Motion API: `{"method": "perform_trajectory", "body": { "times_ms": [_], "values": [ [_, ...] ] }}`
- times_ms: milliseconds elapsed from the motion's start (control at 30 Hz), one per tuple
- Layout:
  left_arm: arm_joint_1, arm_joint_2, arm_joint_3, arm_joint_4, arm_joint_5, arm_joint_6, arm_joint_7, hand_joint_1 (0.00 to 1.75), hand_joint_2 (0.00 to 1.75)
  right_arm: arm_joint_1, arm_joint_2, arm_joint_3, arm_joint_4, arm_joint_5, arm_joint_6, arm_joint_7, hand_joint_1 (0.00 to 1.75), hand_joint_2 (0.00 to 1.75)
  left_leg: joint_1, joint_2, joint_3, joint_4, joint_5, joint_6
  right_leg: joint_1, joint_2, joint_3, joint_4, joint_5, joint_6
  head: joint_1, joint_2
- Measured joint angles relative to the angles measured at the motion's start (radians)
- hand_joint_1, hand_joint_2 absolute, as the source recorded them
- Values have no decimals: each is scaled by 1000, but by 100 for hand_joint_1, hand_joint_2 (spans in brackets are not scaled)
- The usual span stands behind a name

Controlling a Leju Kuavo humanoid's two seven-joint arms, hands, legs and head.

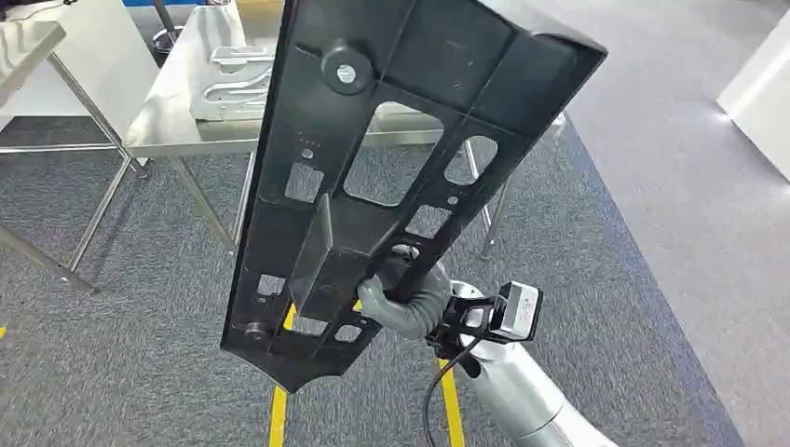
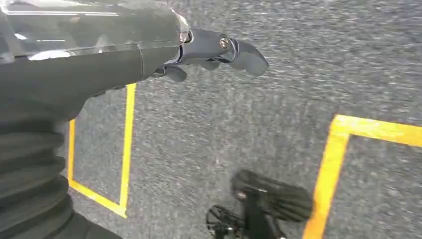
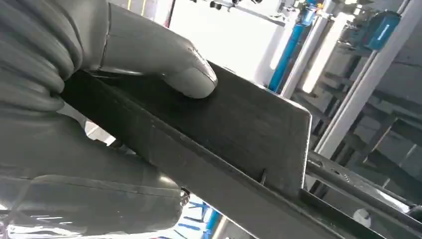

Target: Take the parts from the cabinet and place them on the table.

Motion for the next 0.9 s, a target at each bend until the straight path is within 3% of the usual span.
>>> {"method": "perform_trajectory", "body": {
  "times_ms": [100, 133, 167, 200, 267, 300, 333, 367, 400, 467, 500, 533, 567, 633, 700, 800, 833, 867, 900],
  "values": [
    [2, 3, 0, 0, 0, -1, -1, 0, 175, -1, 1, 0, 2, -1, -3, 0, 166, 175, -5, 0, 21, -28, -9, 16, -4, 3, 10, -5, 4, 21, 0, 0],
    [2, 3, 0, 0, 0, -1, -2, 0, 175, -5, 2, 0, 2, -1, -3, -1, 166, 175, 3, -4, 39, -38, -7, 20, 0, 2, 14, -2, 2, 24, 1, 0],
    [1, 3, -1, 0, 0, -1, -3, 0, 175, -6, 2, 0, 2, -1, -3, -1, 166, 175, 5, -5, 57, -50, -9, 24, -4, 0, 0, 39, 9, 29, 1, 0],
    [0, 3, -1, 0, 0, -2, -3, 0, 175, -11, 2, 0, 2, -2, -3, -2, 166, 175, 6, -5, 68, -57, -14, 30, -5, -2, -41, 109, 9, 33, 1, 0],
    [-2, 2, -2, 0, 0, -2, -2, 0, 175, -10, 1, 0, 2, -2, -3, -2, 166, 175, 8, -5, 83, -59, -30, 31, -11, -2, -149, 254, -52, 43, 1, 0],
    [0, 1, -2, 0, 0, -2, -2, 0, 175, -9, 1, 0, 3, -2, -3, -2, 166, 175, 8, -5, 94, -59, -39, 31, -14, -2, -193, 300, -90, 47, 1, 0],
    [2, 1, -3, 0, 0, -2, -2, 0, 175, -8, 1, 0, 4, -1, -3, -2, 166, 175, 9, -5, 105, -59, -48, 30, -17, -3, -219, 312, -103, 53, 1, 0],
    [2, 1, -4, 0, 0, -2, -2, 0, 175, -8, 1, 0, 5, -1, -3, -2, 166, 175, 10, -6, 120, -59, -59, 29, -20, -5, -227, 287, -87, 57, 1, 0],
    [1, 1, -4, 0, 0, -2, -2, 0, 175, -8, 0, 0, 5, -2, -3, -2, 166, 175, 11, -7, 137, -59, -71, 26, -23, -6, -216, 226, -43, 57, 1, 0],
    [1, 1, -5, 0, 0, -2, -2, 0, 175, -8, 0, 0, 5, -2, -3, -2, 166, 175, 13, -8, 170, -59, -94, 17, -25, -9, -174, 63, 95, 56, 1, 0],
    [2, 1, -5, 0, 0, -2, -2, 0, 175, -8, 0, 0, 6, -1, -3, -2, 166, 175, 10, -9, 181, -56, -106, 11, -23, -15, -169, 8, 162, 52, 1, 0],
    [-1, 1, -5, 0, 0, -2, -2, 0, 175, -9, 0, 1, 8, -2, -3, -3, 166, 175, 9, -12, 184, -57, -115, 5, -17, -17, -166, 15, 118, 42, 1, 0],
    [-1, 1, -5, 0, 0, -2, -1, 0, 175, -8, 0, 1, 7, -1, -3, -1, 166, 175, 9, -8, 186, -61, -128, -4, -15, -14, -161, 14, 131, 33, 0, 0],
    [-2, 1, -5, 0, 0, -2, -3, 0, 175, -11, 2, 1, 7, -2, -3, -1, 166, 175, 11, -7, 201, -40, -116, -17, -15, -9, -148, 8, 127, 18, 1, 0],
    [-7, 0, -5, 0, 0, -2, -3, 0, 175, -15, 7, 1, 7, -2, -3, -1, 166, 175, 16, -5, 175, 25, -126, -24, -18, -9, -124, 3, 118, 4, 0, 0],
    [-7, 1, -5, 0, 0, -2, -3, 0, 175, -16, 10, 2, 9, -2, -3, -1, 166, 175, 18, -5, 36, 229, -218, -31, -13, -9, -112, 4, 99, -3, 0, 0],
    [-3, 1, -5, 0, 0, -2, -3, 0, 175, -16, 10, 2, 12, -2, -3, -1, 166, 175, 18, -5, 2, 260, -234, -31, -12, -7, -105, 4, 92, -4, 0, 0],
    [0, 1, -5, 0, 0, -2, -3, 0, 175, -16, 10, 2, 14, -2, -4, -1, 166, 175, 18, -5, -11, 249, -222, -29, -11, -5, -96, 4, 85, -2, 0, 0],
    [1, 1, -5, 0, 0, -2, -3, 0, 175, -16, 10, 2, 16, -2, -4, -1, 166, 175, 17, -5, -4, 198, -184, -25, -10, -4, -84, 5, 76, -1, 0, 0]
  ]
}}
